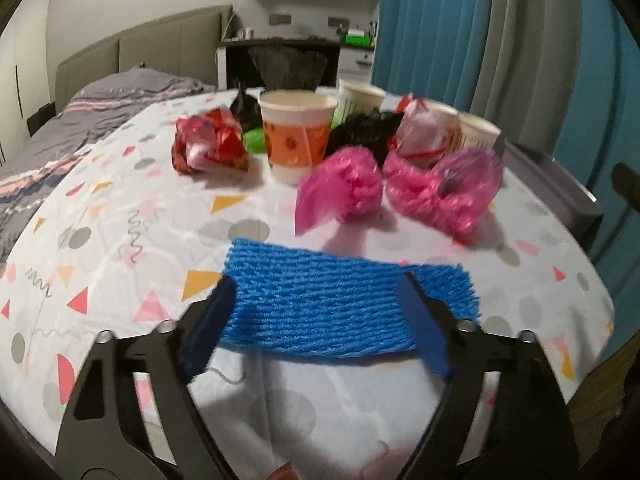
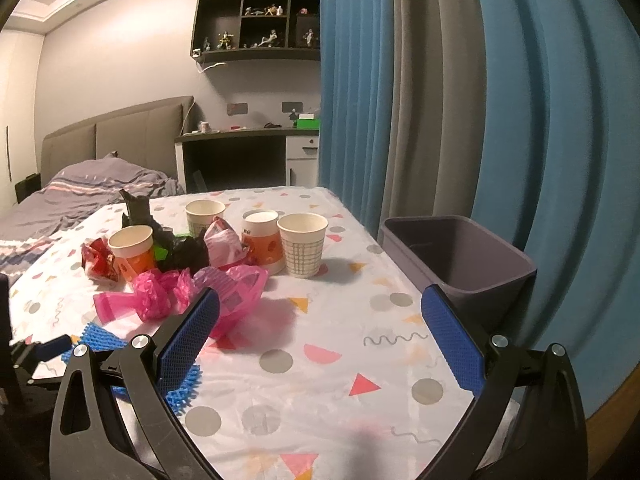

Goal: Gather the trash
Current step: 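Grasp the blue foam mesh with the left tool while the right tool grasps the pink bags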

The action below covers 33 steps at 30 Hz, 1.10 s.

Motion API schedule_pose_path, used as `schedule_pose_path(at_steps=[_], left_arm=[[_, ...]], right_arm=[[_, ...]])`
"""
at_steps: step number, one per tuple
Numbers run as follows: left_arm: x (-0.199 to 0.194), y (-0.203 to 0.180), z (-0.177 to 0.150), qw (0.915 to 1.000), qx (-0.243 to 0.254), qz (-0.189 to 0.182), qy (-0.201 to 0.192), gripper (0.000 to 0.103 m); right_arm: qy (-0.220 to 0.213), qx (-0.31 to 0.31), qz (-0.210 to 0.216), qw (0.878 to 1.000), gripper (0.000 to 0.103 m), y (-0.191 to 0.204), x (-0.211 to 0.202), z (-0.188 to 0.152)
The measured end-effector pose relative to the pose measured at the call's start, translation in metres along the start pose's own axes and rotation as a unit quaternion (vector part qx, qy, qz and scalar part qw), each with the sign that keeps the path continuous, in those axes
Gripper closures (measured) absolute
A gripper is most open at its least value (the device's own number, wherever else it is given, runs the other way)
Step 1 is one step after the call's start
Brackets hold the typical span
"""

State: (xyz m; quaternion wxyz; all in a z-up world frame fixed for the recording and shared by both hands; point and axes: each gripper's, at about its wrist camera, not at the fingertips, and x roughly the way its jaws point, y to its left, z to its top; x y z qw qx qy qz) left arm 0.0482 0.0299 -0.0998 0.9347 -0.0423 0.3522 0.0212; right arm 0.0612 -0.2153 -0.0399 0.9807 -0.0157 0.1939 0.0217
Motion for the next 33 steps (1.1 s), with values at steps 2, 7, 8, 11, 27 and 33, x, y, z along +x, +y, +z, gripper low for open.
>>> schedule_pose_path(at_steps=[2, 7, 8, 11, 27, 33], left_arm=[[0.006, -0.001, 0.001, 0.9999, 0.007, 0.002, 0.013, 0.032], [0.015, -0.005, -0.001, 0.9989, 0.024, 0.010, 0.040, 0.043], [0.016, -0.006, -0.001, 0.9987, 0.028, 0.014, 0.041, 0.044], [0.015, -0.011, -0.001, 0.9985, 0.037, 0.010, 0.039, 0.060], [-0.020, -0.015, 0.012, 0.9974, 0.023, -0.066, -0.014, 0.092], [-0.040, 0.001, 0.022, 0.9966, 0.000, -0.072, -0.041, 0.092]], right_arm=[[0.004, 0.000, 0.002, 1.000, 0.005, 0.001, 0.002, -0.001], [0.010, 0.002, 0.006, 1.000, 0.005, 0.002, 0.007, -0.002], [0.011, 0.000, 0.007, 1.000, 0.005, 0.002, 0.008, -0.002], [0.017, -0.002, 0.012, 1.000, 0.005, 0.004, 0.011, -0.004], [0.047, -0.016, 0.065, 0.997, 0.012, 0.024, 0.032, -0.009], [0.066, -0.024, 0.096, 0.993, 0.024, 0.042, 0.052, -0.006]])
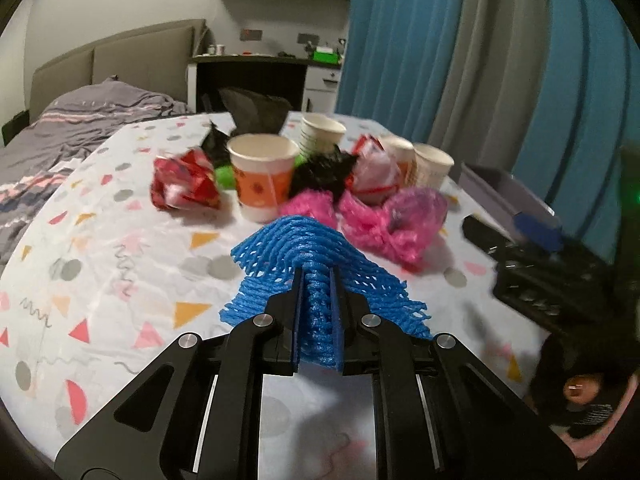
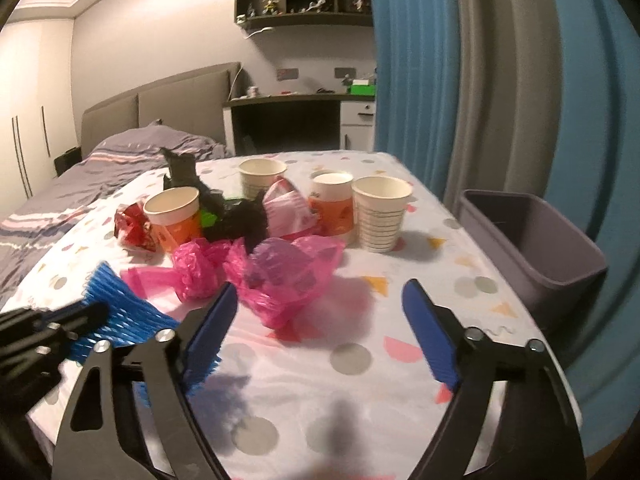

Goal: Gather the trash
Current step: 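Grasp the blue foam mesh with the left tool while the right tool grasps the pink bags, then carry the blue mesh and pink bags in both tools over the grey bin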

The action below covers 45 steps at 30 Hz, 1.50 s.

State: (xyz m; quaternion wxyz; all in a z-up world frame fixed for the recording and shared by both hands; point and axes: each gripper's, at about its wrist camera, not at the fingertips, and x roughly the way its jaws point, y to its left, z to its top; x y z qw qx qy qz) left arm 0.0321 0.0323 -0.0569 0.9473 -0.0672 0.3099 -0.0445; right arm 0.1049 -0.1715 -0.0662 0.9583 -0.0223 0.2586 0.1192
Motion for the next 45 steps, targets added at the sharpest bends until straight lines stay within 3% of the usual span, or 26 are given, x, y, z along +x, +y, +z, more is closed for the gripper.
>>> schedule_pose_path(at_steps=[8, 17, 21, 27, 45], left_arm=[[-0.030, 0.032, 0.016, 0.9978, -0.038, 0.024, -0.050, 0.092], [-0.029, 0.043, 0.020, 0.9969, -0.045, 0.035, -0.055, 0.092], [-0.030, 0.041, 0.019, 0.9968, -0.042, 0.036, -0.058, 0.092], [-0.033, 0.038, 0.018, 0.9967, -0.041, 0.032, -0.063, 0.092], [-0.045, 0.012, 0.021, 0.9963, -0.018, 0.022, -0.082, 0.092]], right_arm=[[0.029, -0.012, 0.018, 0.999, 0.035, 0.017, 0.033, 0.007], [0.047, -0.032, 0.026, 0.998, 0.068, 0.025, 0.052, 0.008], [0.043, -0.044, 0.027, 0.998, 0.087, 0.026, 0.050, 0.008], [0.028, -0.048, 0.032, 0.998, 0.092, 0.024, 0.035, 0.008], [-0.033, -0.028, 0.056, 0.997, 0.092, 0.000, -0.031, 0.013]])
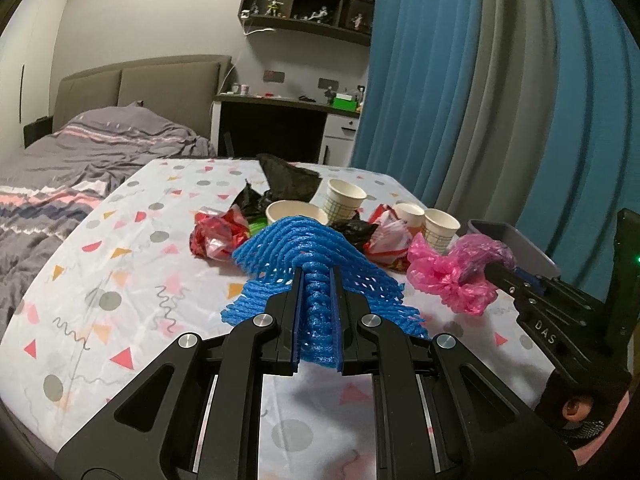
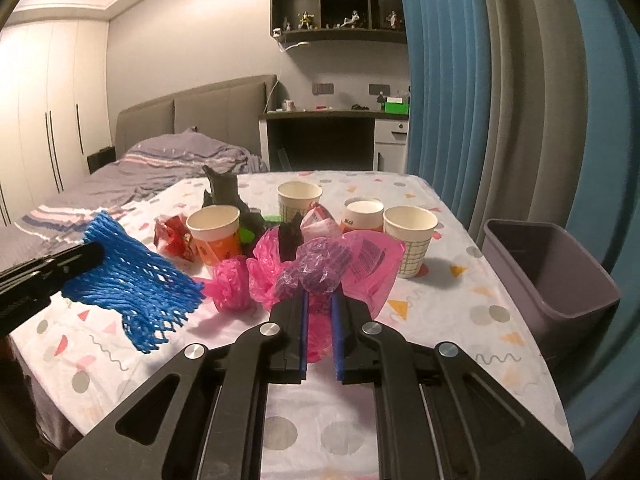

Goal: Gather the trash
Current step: 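Carry the blue mesh and pink bags in both tools over the grey bin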

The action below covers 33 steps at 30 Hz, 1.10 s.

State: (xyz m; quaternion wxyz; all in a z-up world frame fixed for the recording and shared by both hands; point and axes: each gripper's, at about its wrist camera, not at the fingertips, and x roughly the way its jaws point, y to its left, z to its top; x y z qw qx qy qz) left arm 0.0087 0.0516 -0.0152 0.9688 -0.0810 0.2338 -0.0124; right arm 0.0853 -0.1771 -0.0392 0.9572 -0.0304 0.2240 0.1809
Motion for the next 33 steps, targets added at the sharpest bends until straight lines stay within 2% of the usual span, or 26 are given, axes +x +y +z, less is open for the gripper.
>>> schedule_pose_path(at_steps=[11, 15, 20, 25, 30, 33], left_arm=[[0.006, -0.025, 0.013, 0.9993, 0.014, -0.032, -0.008, 0.092], [0.013, -0.040, 0.020, 0.9986, 0.027, -0.044, -0.012, 0.092], [0.027, -0.074, 0.037, 0.9958, 0.049, -0.076, -0.017, 0.092], [0.046, -0.126, 0.058, 0.9888, 0.081, -0.120, -0.037, 0.092], [0.079, -0.185, 0.075, 0.9790, 0.101, -0.171, -0.047, 0.092], [0.100, -0.213, 0.082, 0.9747, 0.104, -0.192, -0.046, 0.092]], right_arm=[[-0.022, 0.018, -0.004, 1.000, 0.092, -0.025, -0.019, 0.003], [-0.029, 0.029, -0.004, 0.999, 0.093, -0.038, -0.025, 0.005], [-0.048, 0.041, -0.020, 0.998, 0.093, -0.065, -0.036, 0.012], [-0.075, 0.049, -0.069, 0.994, 0.093, -0.102, -0.047, 0.025], [-0.100, 0.063, -0.142, 0.983, 0.093, -0.150, -0.055, 0.036], [-0.107, 0.078, -0.170, 0.977, 0.093, -0.175, -0.054, 0.040]])
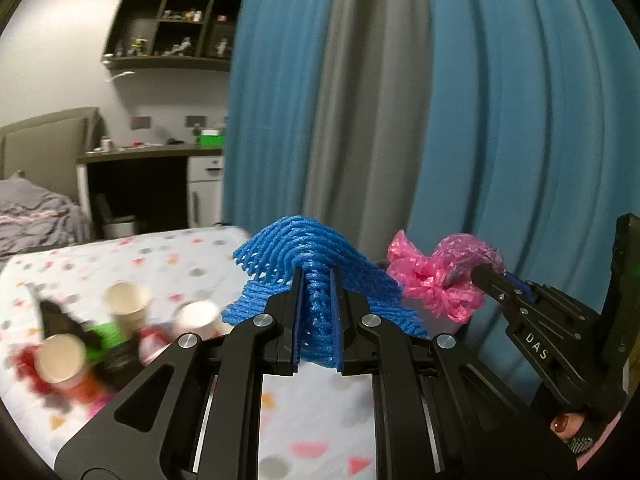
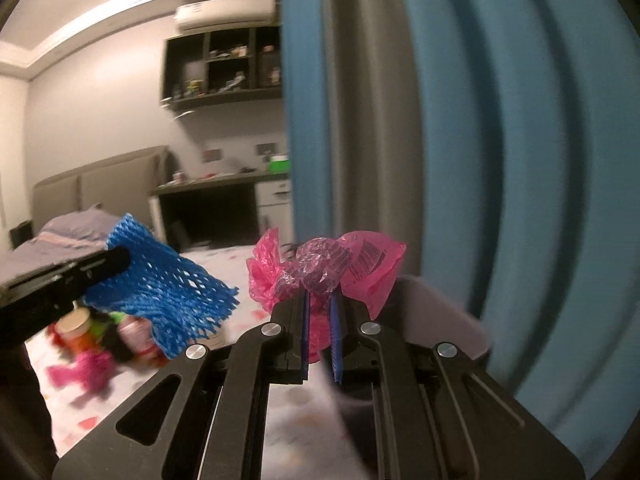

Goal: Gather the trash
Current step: 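Carry the blue mesh and pink bags in both tools over the grey bin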

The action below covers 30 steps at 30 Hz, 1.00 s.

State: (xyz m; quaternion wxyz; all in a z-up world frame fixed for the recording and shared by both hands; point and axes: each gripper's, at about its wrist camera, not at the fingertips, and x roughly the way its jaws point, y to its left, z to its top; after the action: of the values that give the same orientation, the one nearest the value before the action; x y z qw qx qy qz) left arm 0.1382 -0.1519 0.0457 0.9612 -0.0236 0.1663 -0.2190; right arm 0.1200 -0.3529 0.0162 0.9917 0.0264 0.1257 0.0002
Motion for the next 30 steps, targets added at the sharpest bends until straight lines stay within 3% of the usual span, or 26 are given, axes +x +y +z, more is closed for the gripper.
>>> schedule_pose_path(at_steps=[7, 14, 30], left_arm=[[0.079, -0.026, 0.005, 0.9996, 0.006, -0.019, 0.021, 0.092], [0.126, -0.042, -0.004, 0.9978, 0.001, -0.039, 0.053, 0.091], [0.190, -0.050, -0.016, 0.9912, -0.012, -0.076, 0.108, 0.091]], right_arm=[[0.002, 0.023, -0.043, 0.999, 0.093, -0.035, 0.029, 0.005], [0.014, 0.037, -0.053, 0.998, 0.093, -0.041, 0.051, 0.004], [0.036, 0.054, -0.065, 0.996, 0.093, -0.063, 0.089, 0.008]])
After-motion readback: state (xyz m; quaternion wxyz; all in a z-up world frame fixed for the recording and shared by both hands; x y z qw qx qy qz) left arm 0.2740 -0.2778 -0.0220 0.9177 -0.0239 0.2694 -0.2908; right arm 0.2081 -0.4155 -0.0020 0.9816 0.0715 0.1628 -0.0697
